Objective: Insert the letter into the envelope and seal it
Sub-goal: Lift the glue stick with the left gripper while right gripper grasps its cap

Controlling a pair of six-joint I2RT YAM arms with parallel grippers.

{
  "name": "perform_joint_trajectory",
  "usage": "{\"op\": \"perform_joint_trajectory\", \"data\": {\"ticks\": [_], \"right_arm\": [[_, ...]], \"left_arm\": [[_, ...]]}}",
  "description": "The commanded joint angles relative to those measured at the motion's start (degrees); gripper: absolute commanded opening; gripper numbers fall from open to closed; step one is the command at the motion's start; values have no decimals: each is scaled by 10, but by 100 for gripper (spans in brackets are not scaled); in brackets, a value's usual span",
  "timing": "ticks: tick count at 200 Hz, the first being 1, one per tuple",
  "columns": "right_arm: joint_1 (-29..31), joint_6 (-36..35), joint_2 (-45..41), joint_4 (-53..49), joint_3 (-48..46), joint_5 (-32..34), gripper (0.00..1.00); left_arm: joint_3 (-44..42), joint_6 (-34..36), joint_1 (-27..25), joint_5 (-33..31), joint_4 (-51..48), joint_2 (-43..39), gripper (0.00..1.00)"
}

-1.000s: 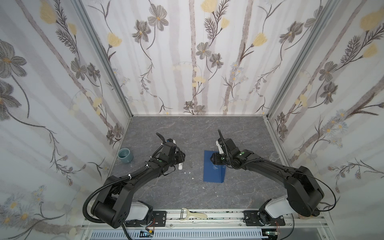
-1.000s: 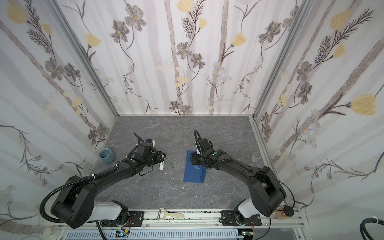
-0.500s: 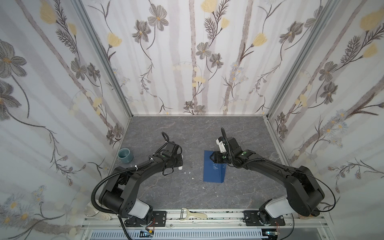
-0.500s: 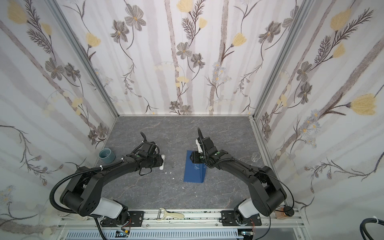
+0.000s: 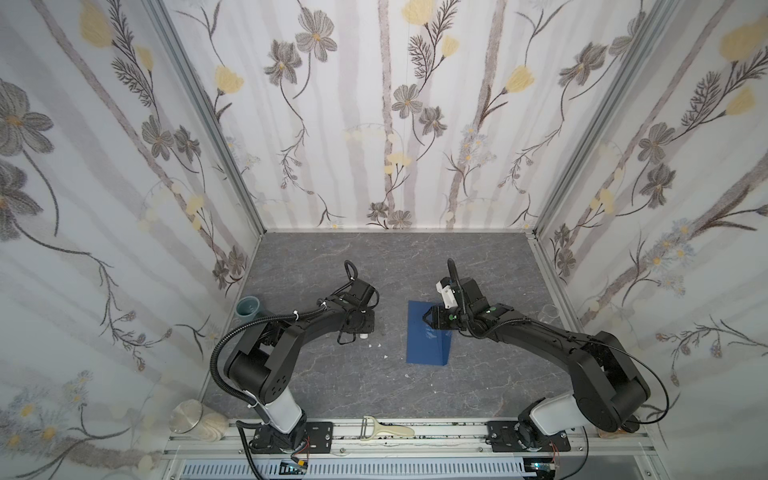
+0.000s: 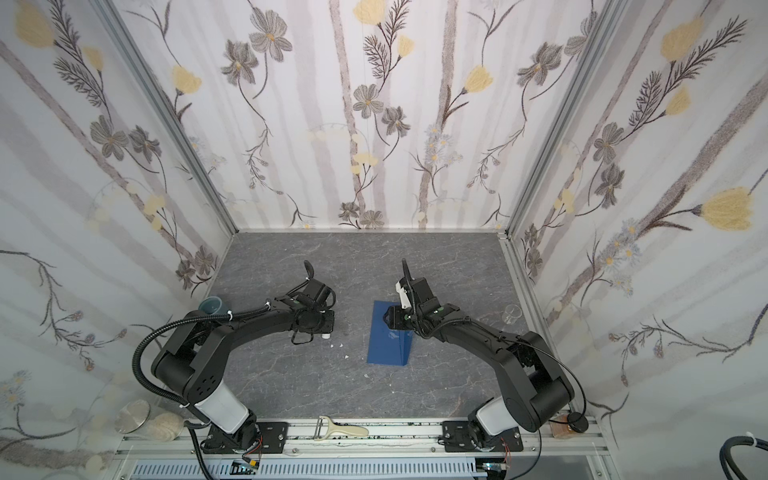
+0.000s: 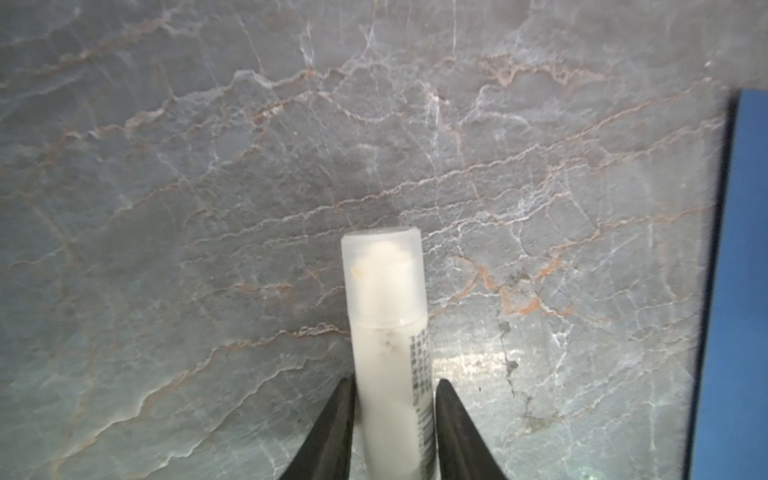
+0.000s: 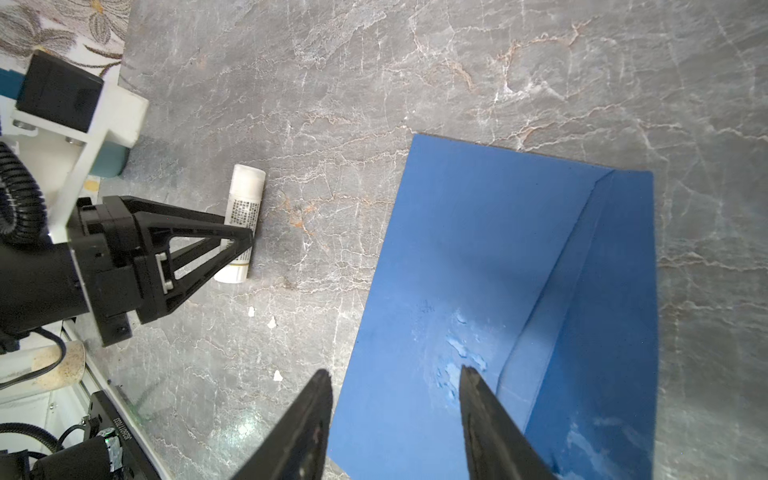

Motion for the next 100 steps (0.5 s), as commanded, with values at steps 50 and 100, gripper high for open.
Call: {"op": "perform_joint_trajectory", "data": {"ticks": [50,100], "right_arm": [[-2,0,-8,40,-8,-17,51],[-2,2,-12,40,-6,-17,51]], "left_arm": [[11,13,-4,-38,-40,23,29],[15,12,-6,-26,-41,6,6]]}}
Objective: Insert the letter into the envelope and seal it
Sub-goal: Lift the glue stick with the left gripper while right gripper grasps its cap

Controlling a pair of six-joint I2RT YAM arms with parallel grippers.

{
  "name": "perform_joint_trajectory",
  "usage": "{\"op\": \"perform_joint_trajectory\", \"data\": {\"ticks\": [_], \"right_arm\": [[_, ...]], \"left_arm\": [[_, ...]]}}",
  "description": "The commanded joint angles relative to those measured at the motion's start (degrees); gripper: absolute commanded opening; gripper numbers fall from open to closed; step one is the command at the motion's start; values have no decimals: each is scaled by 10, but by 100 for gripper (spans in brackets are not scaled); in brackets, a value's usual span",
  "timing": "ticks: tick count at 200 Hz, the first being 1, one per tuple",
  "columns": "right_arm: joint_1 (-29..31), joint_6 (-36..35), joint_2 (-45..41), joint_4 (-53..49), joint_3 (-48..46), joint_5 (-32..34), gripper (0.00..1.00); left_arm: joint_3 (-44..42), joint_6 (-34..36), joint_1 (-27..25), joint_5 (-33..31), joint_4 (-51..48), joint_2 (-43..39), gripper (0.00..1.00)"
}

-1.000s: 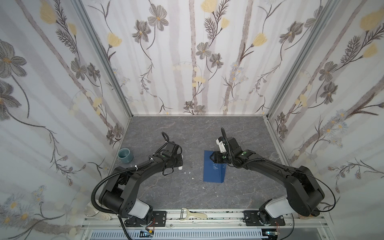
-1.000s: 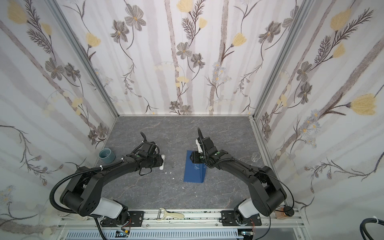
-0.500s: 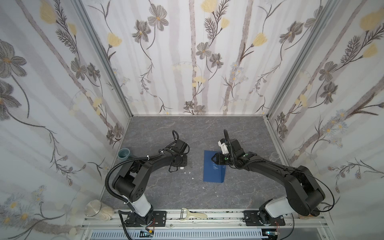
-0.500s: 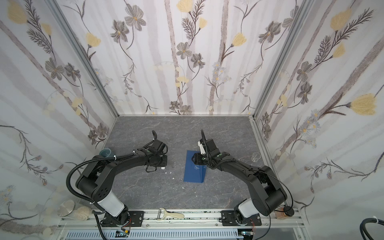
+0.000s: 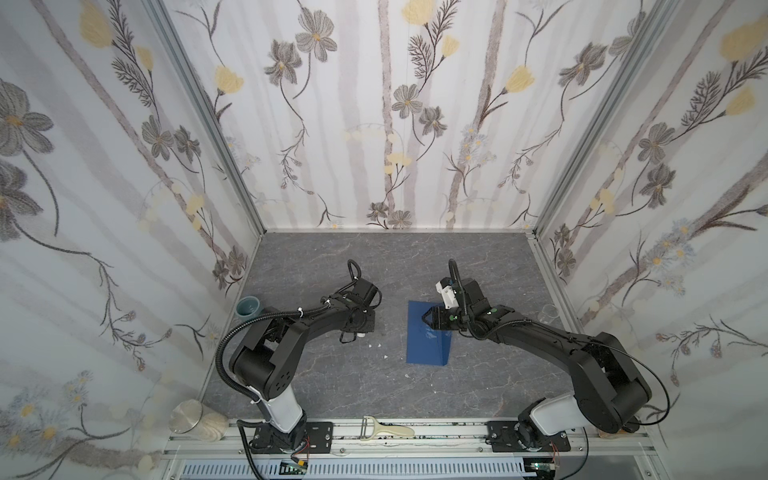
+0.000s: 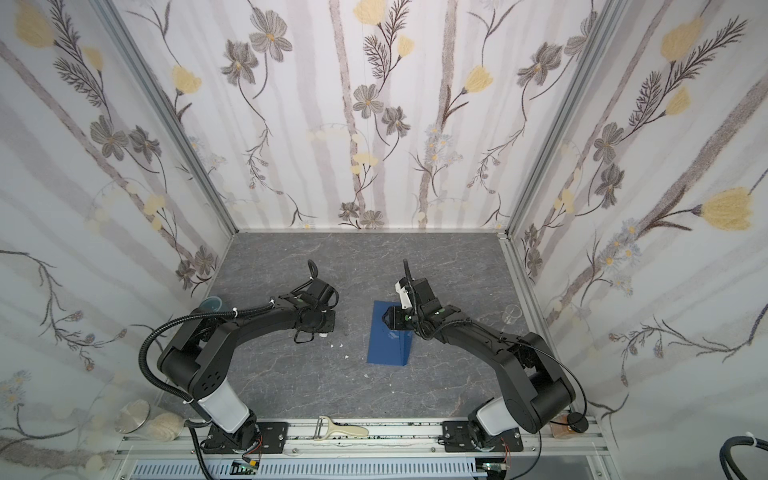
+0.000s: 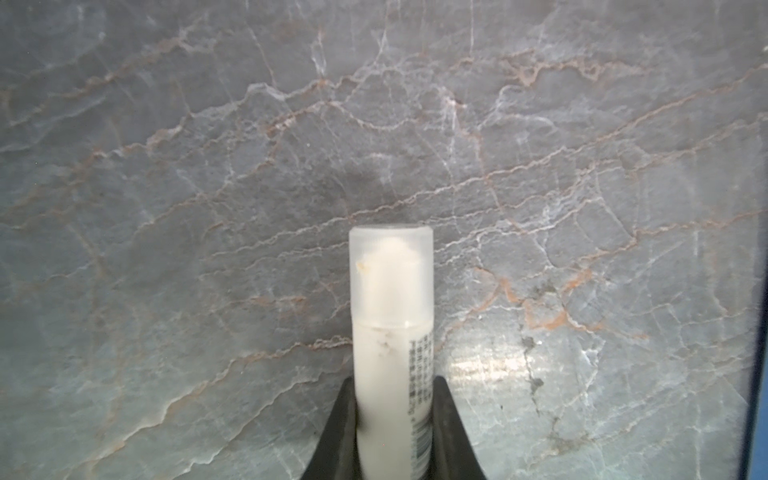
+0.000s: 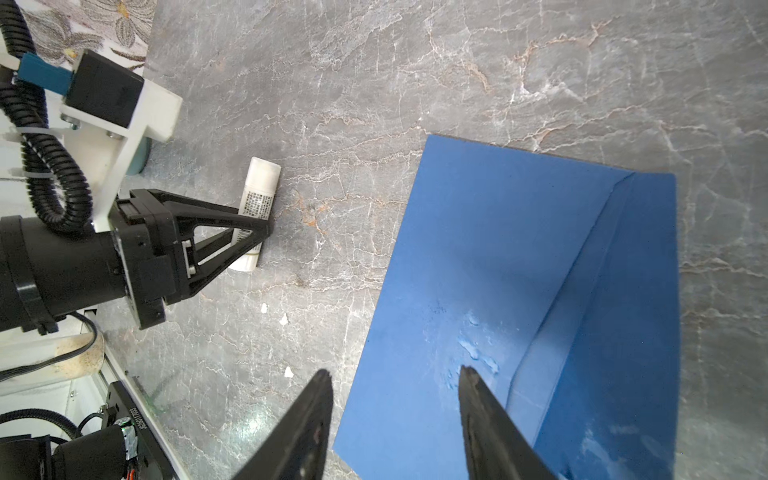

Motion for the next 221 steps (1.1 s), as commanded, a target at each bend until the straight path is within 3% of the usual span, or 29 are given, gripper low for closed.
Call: {"op": "perform_joint_trajectory", "data": {"ticks": [1,17,62,116,150,221], "right_arm": [[0,1,-8,29,1,-1,51],[-1,2,-14,27,3,-2,51],[-4,7,-48,45,6,-22,51],[-4,62,-71,143,-13,-59,53],[-1,79,-57,179,-6,-70,54],[4,84,-34,189,14,-68,53]], "left_arm": [[2,0,-1,1,-30,-9,6],[11,-1,-3,22,-30,-30,0],[46,-15,-30,98,-5,-83,0],[27,-77,-91,187,119,-120,0],[17,-104,-119,208,175,-128,0],[17,-109,-137,212,196,-130,0]]}}
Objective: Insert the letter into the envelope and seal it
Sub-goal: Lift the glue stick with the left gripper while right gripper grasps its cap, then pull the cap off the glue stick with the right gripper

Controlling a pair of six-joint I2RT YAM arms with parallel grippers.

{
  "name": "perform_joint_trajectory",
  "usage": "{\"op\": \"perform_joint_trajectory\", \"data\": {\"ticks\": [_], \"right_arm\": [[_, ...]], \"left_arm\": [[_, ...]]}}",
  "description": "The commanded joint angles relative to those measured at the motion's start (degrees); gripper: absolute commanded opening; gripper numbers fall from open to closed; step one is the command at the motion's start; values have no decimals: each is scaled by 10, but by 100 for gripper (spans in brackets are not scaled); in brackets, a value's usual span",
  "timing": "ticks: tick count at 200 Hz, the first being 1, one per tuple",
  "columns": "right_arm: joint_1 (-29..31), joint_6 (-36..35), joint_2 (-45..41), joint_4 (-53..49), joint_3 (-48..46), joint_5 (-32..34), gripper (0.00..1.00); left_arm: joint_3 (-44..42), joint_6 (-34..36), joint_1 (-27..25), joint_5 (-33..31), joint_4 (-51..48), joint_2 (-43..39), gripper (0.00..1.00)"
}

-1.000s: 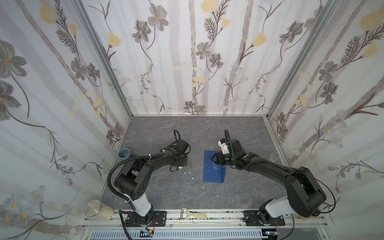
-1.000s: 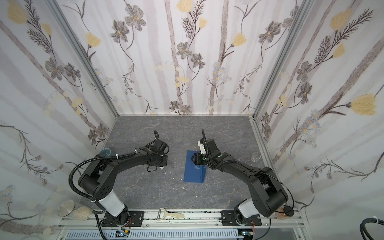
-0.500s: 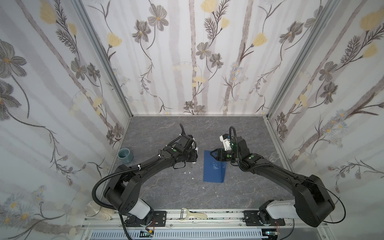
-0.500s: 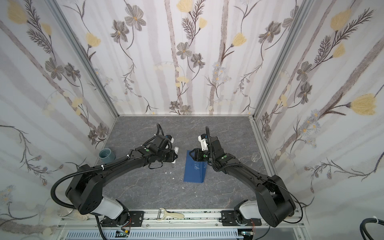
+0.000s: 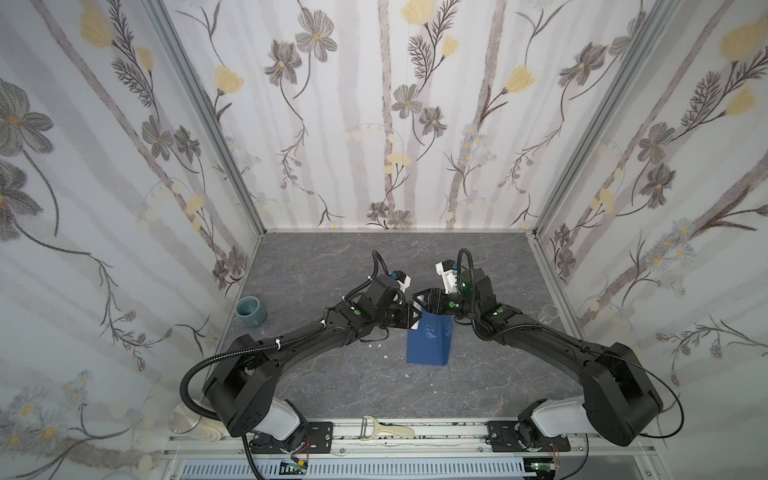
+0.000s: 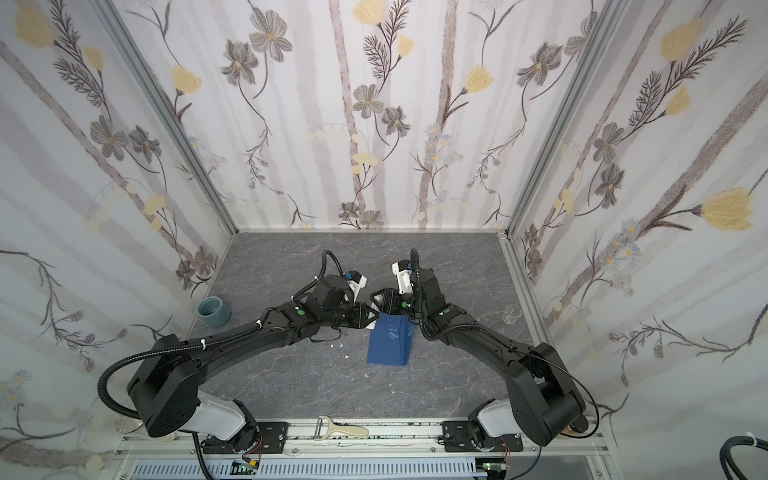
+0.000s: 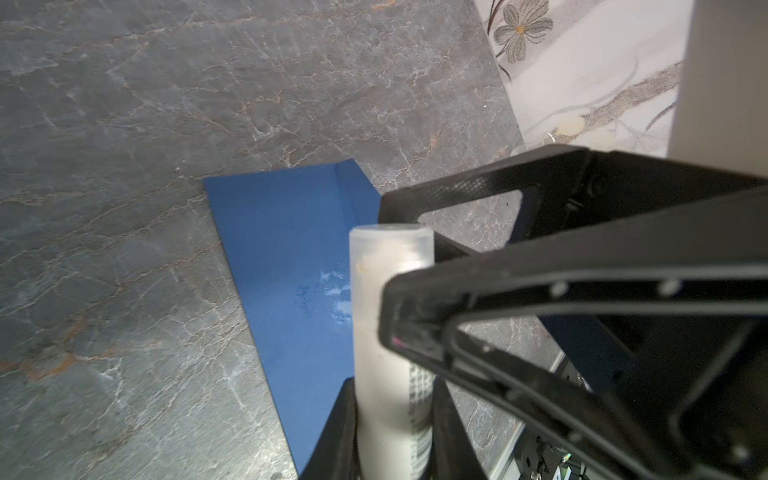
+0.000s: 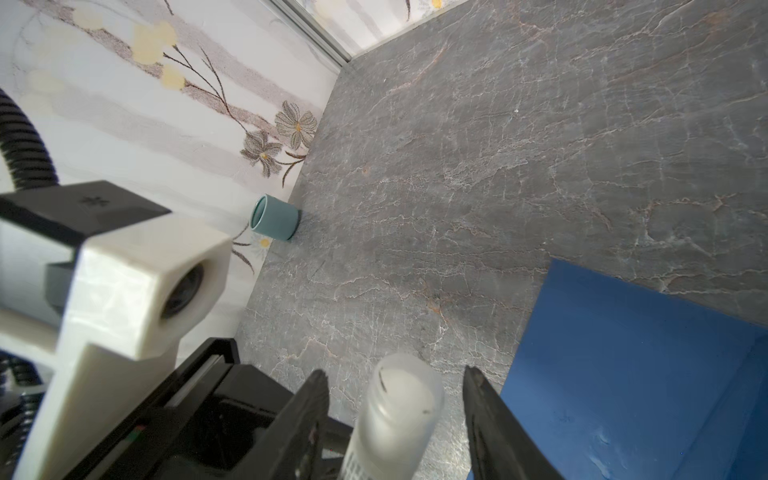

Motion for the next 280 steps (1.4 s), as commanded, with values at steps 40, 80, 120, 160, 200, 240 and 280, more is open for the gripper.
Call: {"op": "perform_joint_trajectory", "data": {"ticks": [40,80,120,160,200,240,280], "right_arm": [[1,8,12,33,16,-8,41],[0,6,16,27,22,-9,29],[-2,5,16,27,24,-12,15],[-10,5,34,23,27,-17,4],[-17,5,42,18,32,-18,0],[-22,3,53,13,38,-17,0],[-30,1,62,8,45,-17,0]], "left_arm": [[-7,-6,-1,3,35,-7,0],[-7,-7,-1,2,36,-7,0],[-8,-5,-1,4,37,-7,0],[-16,-3,-1,9,36,-10,0],[-26,-2,-3,28,36,-13,0],[-28,-4,-6,50,36,-12,0],[-30,-9,-11,58,36,-9,0]]}}
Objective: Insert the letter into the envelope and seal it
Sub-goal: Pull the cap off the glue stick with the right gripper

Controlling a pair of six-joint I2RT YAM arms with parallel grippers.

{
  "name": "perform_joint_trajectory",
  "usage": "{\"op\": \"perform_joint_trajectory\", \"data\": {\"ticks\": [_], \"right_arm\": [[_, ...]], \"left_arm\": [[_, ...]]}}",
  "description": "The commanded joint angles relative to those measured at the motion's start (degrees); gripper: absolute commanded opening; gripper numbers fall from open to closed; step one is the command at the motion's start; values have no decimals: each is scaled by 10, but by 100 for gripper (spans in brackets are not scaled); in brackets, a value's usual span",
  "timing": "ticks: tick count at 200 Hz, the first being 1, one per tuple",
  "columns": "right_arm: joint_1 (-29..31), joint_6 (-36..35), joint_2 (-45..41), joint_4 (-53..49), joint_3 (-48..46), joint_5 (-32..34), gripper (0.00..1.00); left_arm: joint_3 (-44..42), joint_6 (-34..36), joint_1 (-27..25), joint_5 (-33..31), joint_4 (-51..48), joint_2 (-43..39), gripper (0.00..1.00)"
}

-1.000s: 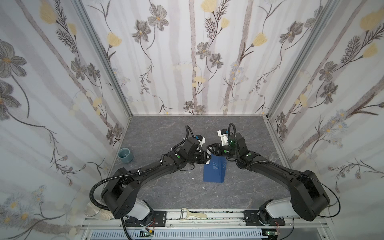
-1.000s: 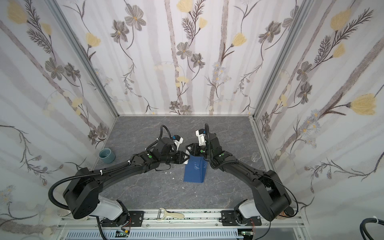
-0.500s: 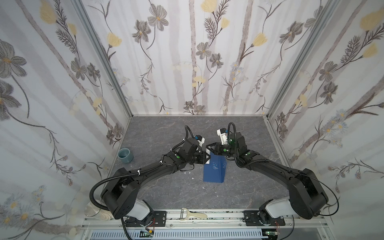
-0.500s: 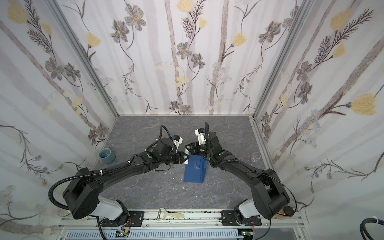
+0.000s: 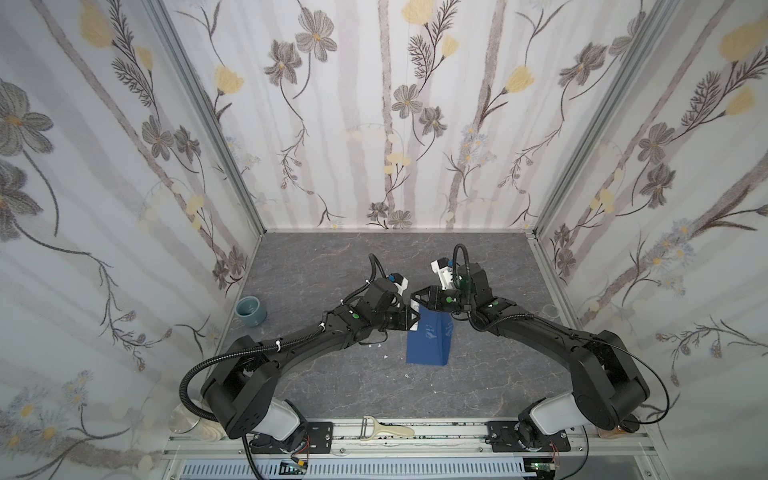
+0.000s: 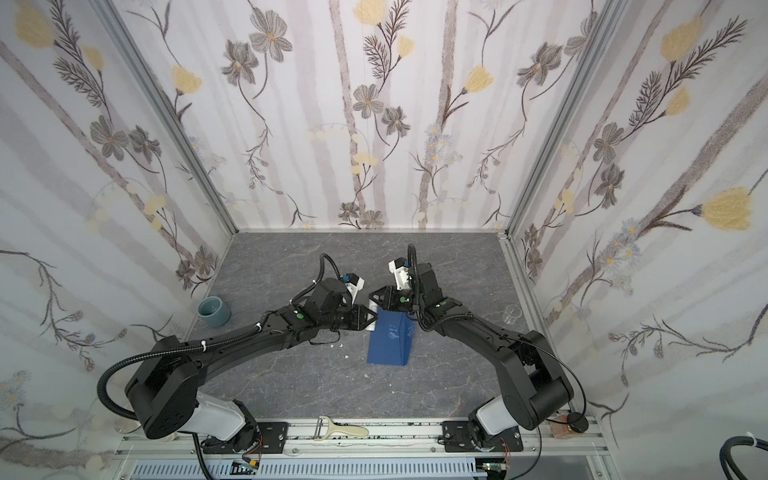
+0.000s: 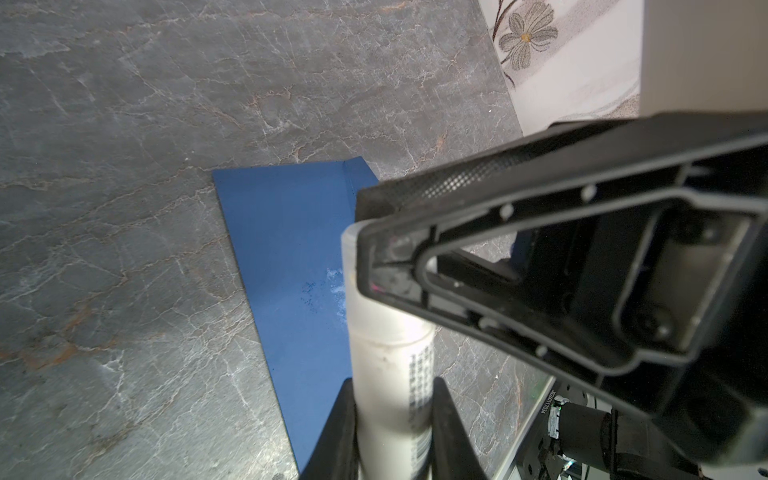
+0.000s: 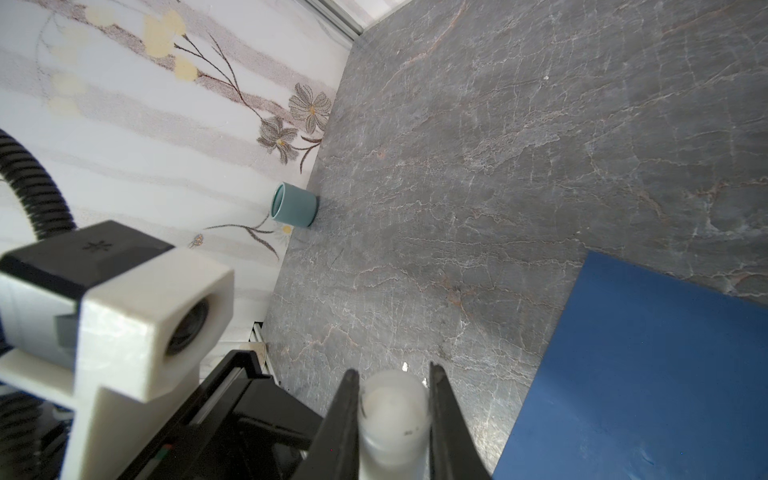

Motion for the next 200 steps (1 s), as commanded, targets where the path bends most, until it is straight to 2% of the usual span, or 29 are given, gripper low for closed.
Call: {"op": "perform_joint_trajectory", "data": {"ticks": [1,61,200], "right_arm": [[-7,-15,10,16,9,54,0],[-16,-17,17,16,14,51,0],[-31,-27,35,14,27,58,0]], "left_arm": [[-1,7,-7,63,13,-2,0],[-9,0,-8,63,13,-4,0],[-4,-9,-9,105,13,10,0]]}}
